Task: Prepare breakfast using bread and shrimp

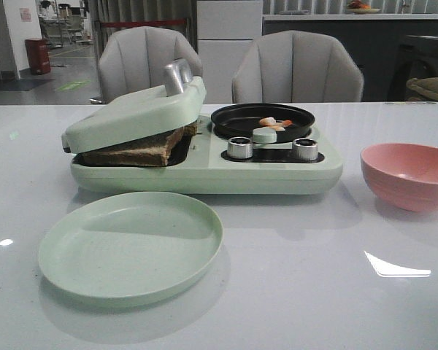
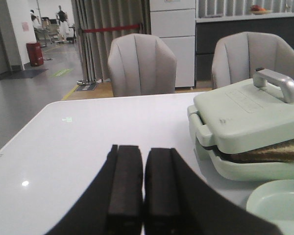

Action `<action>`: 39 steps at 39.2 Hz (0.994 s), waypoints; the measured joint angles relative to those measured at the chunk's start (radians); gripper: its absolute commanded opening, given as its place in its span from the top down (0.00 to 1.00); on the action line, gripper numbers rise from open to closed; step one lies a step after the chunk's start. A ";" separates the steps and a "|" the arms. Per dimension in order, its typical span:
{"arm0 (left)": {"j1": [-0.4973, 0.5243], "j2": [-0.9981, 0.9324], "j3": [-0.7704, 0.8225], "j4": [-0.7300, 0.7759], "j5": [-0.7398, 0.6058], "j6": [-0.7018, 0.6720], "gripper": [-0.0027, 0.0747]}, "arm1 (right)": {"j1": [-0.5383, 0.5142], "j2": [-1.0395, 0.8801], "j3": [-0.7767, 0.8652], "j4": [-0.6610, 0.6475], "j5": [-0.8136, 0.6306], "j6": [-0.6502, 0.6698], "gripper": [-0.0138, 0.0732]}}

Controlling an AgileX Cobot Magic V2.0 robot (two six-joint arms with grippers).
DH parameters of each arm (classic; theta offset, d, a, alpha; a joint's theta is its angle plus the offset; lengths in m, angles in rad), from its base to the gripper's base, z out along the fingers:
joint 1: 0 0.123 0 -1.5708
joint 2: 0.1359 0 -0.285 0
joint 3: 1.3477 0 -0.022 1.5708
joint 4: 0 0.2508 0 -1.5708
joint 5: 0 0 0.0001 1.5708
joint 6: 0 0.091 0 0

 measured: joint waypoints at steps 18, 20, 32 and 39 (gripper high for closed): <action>0.016 -0.057 0.052 0.000 -0.062 -0.055 0.81 | 0.000 -0.002 0.000 0.000 0.000 0.000 0.67; 0.016 -0.057 0.052 0.000 -0.062 -0.057 0.81 | 0.000 -0.002 0.000 0.000 0.000 0.000 0.67; 0.016 -0.057 0.052 0.007 -0.062 -0.061 0.81 | 0.000 -0.002 0.000 0.000 0.000 0.000 0.67; 0.016 -0.057 0.052 0.007 -0.062 -0.062 0.81 | 0.000 -0.002 0.000 0.000 0.000 0.000 0.67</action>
